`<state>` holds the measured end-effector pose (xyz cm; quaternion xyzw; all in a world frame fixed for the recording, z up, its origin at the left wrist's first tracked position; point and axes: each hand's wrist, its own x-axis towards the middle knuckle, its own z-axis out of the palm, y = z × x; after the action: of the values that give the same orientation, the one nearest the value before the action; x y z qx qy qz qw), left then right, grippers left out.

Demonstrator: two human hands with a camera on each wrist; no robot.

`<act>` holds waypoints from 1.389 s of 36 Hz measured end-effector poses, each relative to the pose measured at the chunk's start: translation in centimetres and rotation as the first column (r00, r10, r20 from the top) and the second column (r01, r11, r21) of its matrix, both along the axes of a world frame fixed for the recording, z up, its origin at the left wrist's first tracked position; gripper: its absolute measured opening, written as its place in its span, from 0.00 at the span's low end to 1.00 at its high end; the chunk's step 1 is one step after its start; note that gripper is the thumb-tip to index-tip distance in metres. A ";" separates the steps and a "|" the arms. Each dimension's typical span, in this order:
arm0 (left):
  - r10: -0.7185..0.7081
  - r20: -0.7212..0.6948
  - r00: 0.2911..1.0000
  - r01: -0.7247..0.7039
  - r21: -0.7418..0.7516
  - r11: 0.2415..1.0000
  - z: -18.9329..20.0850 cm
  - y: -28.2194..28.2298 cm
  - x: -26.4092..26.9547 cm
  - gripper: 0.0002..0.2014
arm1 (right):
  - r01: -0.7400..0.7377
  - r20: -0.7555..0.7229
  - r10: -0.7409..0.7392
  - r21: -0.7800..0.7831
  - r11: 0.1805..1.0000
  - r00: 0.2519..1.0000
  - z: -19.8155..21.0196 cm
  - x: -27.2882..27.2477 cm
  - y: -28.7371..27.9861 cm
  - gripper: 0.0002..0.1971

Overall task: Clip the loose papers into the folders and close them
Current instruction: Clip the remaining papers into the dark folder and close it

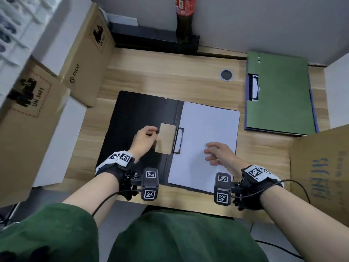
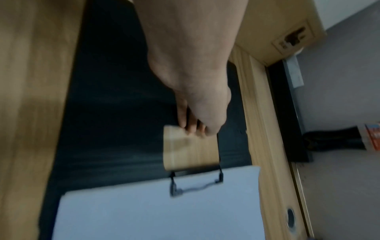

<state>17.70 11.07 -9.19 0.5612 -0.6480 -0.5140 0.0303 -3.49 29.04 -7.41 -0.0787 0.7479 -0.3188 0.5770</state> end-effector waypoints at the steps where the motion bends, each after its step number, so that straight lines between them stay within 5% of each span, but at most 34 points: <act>1: 0.009 0.039 0.999 -0.007 -0.042 0.999 -0.1 -0.6 1.3 0.13 | -0.005 0.010 0.005 -0.004 1.000 1.000 0.0 0.6 -0.5 0.16; 5: 0.125 0.279 0.952 -0.064 -0.217 0.974 -0.4 -2.5 7.1 0.19 | -0.043 0.027 0.044 -0.021 0.999 0.999 0.1 3.4 -3.0 0.20; 10: 0.187 0.405 0.895 -0.143 -0.136 0.980 -0.6 -3.8 12.8 0.33 | -0.077 -0.011 0.077 -0.039 0.996 0.997 0.5 6.4 -6.1 0.20; 16: 0.322 0.076 0.944 -0.330 0.148 0.932 1.7 -4.2 14.4 0.22 | -0.085 -0.035 0.085 -0.017 0.996 0.996 0.9 8.5 -7.7 0.18; 19: 0.358 0.016 0.933 -0.356 0.163 0.920 2.8 -5.0 15.8 0.19 | -0.088 -0.047 0.087 -0.028 0.996 0.995 0.9 8.5 -8.0 0.19; 27: 0.187 -0.333 0.924 -0.069 0.336 0.939 9.9 -6.7 14.5 0.08 | -0.097 -0.010 0.096 -0.161 0.982 0.995 2.9 10.4 -9.4 0.16; 31: 0.021 -0.448 0.894 0.174 0.391 0.904 12.0 -6.1 11.4 0.23 | -0.093 0.149 0.134 -0.257 0.962 0.980 5.8 11.1 -9.8 0.15; 34: -0.116 -0.493 0.862 0.351 0.416 0.839 12.5 -5.1 7.8 0.27 | 0.059 0.255 0.034 -0.348 0.936 0.966 7.8 10.6 -9.2 0.22; 39: -0.281 -0.447 0.849 0.468 0.390 0.793 12.7 -2.3 2.0 0.24 | 0.162 0.229 -0.063 -0.448 0.879 0.972 9.8 7.3 -6.4 0.29; 45: -0.424 -0.361 0.831 0.549 0.401 0.734 11.2 1.1 -2.9 0.23 | 0.045 -0.013 -0.054 -0.382 0.923 0.998 9.0 2.7 -0.6 0.14; 50: -0.346 -0.164 0.924 0.383 0.364 0.849 7.7 2.7 -4.2 0.12 | 0.192 -0.138 -0.214 -0.156 0.969 0.967 5.6 0.0 4.4 0.21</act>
<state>13.51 13.79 -1.44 0.3983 -0.6254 -0.6540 -0.1498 -3.52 33.46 -1.81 -0.0666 0.7697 -0.4216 0.4748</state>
